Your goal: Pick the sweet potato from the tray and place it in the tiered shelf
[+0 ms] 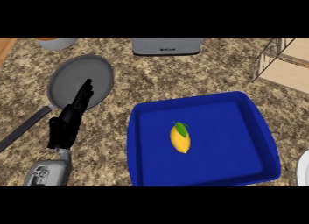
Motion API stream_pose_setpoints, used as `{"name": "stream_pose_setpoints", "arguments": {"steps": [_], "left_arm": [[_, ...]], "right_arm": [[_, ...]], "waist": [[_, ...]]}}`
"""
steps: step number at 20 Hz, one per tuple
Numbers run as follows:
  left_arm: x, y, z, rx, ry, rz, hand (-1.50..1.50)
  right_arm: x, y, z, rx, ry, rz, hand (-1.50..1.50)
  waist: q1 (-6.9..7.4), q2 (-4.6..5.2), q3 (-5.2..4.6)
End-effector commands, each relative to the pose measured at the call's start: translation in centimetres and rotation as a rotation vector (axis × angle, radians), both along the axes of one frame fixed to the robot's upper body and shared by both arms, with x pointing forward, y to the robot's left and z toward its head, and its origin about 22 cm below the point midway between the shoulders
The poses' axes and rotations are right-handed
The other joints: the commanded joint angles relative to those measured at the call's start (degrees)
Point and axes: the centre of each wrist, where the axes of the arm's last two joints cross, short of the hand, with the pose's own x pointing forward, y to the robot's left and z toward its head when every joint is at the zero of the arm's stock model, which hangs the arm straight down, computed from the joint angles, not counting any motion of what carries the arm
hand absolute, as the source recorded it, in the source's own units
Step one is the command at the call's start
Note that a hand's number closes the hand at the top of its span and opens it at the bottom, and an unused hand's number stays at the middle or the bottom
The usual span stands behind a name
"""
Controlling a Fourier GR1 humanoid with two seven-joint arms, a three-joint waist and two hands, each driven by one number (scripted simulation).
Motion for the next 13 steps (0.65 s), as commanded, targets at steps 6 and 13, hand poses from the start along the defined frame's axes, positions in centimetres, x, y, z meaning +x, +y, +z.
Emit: {"name": "stream_pose_setpoints", "arguments": {"steps": [6, 13], "left_arm": [[-1.3, 1.6, -0.4, -0.004, 0.008, 0.047, 0.0], [-1.3, 1.2, -0.2, -0.007, 0.014, 0.056, 0.0]], "right_arm": [[-11.2, -3.4, -0.3, 0.108, 0.166, 0.007, -1.5], [-21.0, -3.8, -1.4, 0.1, 0.233, 0.037, -1.5]], "waist": [[-2.63, -0.55, 0.13], [-2.75, -0.5, 0.1]]}}
